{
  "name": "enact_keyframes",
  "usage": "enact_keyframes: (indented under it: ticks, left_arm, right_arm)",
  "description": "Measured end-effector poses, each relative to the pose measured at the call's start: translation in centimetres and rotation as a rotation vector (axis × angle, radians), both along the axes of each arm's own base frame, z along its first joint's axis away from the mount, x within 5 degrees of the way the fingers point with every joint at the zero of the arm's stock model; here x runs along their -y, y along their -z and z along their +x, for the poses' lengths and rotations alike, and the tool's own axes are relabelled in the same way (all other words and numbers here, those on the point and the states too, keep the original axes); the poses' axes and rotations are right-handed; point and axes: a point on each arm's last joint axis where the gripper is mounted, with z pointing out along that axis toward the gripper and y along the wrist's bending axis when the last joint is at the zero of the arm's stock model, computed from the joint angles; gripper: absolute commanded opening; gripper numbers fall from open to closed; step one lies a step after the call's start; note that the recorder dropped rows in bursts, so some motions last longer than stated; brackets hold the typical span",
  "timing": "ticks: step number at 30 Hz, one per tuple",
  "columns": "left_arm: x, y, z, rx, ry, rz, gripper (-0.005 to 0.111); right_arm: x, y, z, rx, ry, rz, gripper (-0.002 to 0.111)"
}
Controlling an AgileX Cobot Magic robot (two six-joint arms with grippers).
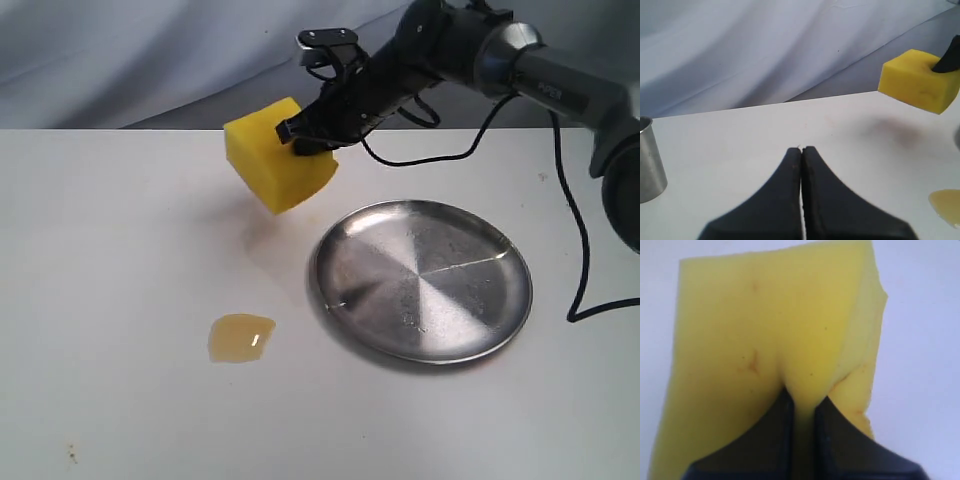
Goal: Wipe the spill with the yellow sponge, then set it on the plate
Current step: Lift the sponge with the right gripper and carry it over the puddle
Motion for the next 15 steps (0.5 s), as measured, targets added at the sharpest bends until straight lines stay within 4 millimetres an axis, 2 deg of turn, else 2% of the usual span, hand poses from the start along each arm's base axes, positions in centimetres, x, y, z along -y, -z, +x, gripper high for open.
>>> enact_keyframes:
  ticks: [6, 12, 15]
  left_arm:
    - [0.0, 0.0, 0.0, 0.0, 0.0, 0.0, 0.0]
    - [0.0, 0.0, 0.0, 0.0, 0.0, 0.0, 0.0]
    - [0.0, 0.0, 0.0, 0.0, 0.0, 0.0, 0.0]
  right_arm:
    - [-2.1, -2.1, -5.1, -0.053, -0.15, -0.046, 0.0]
    - [-3.2, -2.5, -11.6, -0.06, -0.232, -0.079, 0.0]
    - [-3.3, -1.8, -14.6, -0.067, -0.257, -0.098, 0.0]
